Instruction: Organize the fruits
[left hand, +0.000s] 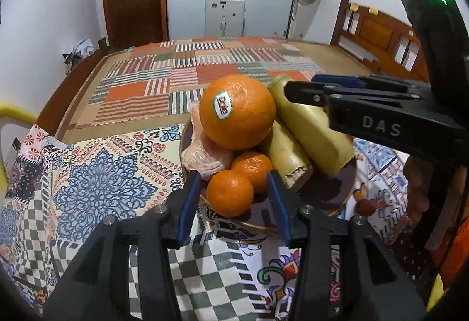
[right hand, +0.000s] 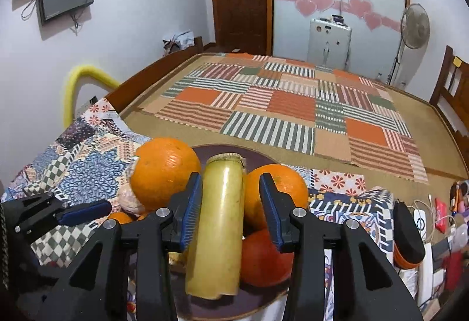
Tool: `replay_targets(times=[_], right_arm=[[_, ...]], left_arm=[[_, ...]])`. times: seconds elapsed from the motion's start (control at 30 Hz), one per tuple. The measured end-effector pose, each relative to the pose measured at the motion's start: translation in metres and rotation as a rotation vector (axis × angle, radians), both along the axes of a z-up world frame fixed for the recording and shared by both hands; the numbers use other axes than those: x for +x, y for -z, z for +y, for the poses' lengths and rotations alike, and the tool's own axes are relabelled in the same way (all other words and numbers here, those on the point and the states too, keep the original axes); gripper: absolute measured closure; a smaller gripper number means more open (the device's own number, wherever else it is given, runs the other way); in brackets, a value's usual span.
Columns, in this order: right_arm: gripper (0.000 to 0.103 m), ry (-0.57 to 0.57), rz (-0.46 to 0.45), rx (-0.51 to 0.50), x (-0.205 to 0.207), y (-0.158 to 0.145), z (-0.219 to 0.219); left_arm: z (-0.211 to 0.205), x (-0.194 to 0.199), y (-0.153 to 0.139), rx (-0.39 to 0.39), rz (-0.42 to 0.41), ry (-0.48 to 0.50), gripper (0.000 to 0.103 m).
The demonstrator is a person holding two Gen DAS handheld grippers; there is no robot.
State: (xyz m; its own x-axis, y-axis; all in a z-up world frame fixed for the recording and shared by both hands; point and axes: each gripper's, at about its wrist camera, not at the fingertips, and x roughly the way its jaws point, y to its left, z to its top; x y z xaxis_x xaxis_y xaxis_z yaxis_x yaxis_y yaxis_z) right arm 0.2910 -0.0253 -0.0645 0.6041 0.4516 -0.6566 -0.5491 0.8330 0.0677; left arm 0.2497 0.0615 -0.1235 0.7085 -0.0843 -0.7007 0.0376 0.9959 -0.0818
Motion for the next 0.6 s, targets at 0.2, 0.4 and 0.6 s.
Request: replay_targets(times=[0.2,0.4,0.6], right_arm=[[0.065,-0.008,-0.063,0.013,-0.030,-0.022,-0.018],[0.065,-0.020,-0.102,0.043,-0.062,-0.037,-0.032],[0.065,-0.026,-0.113,0.043,-0.087,-0.035,-0.039]], left_arm=[[0.012,-0.024,-0.024,-0.029,-0.053,-0.023,0.053],[0.025,-0.054,-0.052,-0.022,-0.104,-0.052,0.052],[0.038,-0.083,-0.062,0.007,-0.114,-0.075,0.050]])
